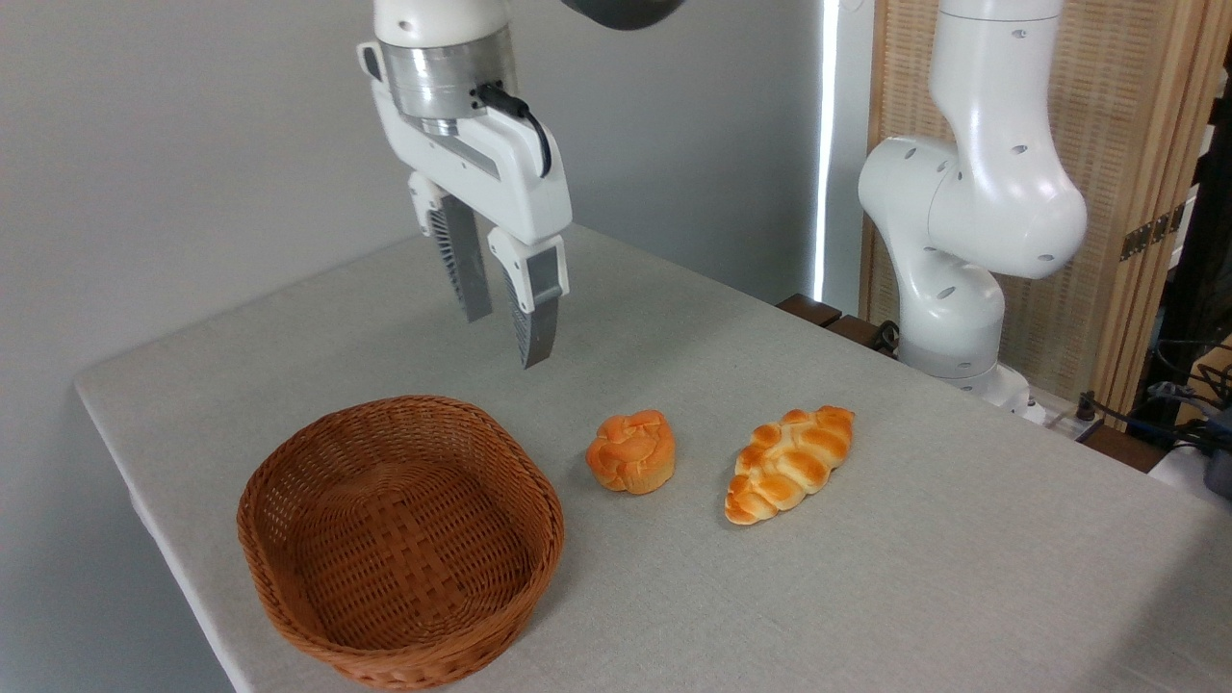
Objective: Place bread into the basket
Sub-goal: 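Lower the open gripper toward the round golden bun, then close the gripper around the round bun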
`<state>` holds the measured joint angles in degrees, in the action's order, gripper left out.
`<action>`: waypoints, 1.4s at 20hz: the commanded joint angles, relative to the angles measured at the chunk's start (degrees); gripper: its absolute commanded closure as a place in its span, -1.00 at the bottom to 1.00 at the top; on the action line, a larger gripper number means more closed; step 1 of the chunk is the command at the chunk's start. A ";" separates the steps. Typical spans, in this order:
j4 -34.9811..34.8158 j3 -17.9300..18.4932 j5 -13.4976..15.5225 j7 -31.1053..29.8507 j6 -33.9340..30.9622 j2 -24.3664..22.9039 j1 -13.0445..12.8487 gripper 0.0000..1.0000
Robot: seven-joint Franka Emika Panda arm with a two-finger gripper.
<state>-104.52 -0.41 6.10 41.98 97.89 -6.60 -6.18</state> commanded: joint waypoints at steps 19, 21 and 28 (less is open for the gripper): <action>-27.40 0.85 -7.77 34.92 13.11 -9.48 -3.14 -1.00; -28.19 1.99 -7.77 35.01 13.81 -9.13 -3.14 -1.00; -30.65 2.35 -7.77 38.09 16.54 -8.60 -3.14 -1.00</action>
<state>-133.94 0.66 -0.73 78.25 113.12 -14.35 -8.58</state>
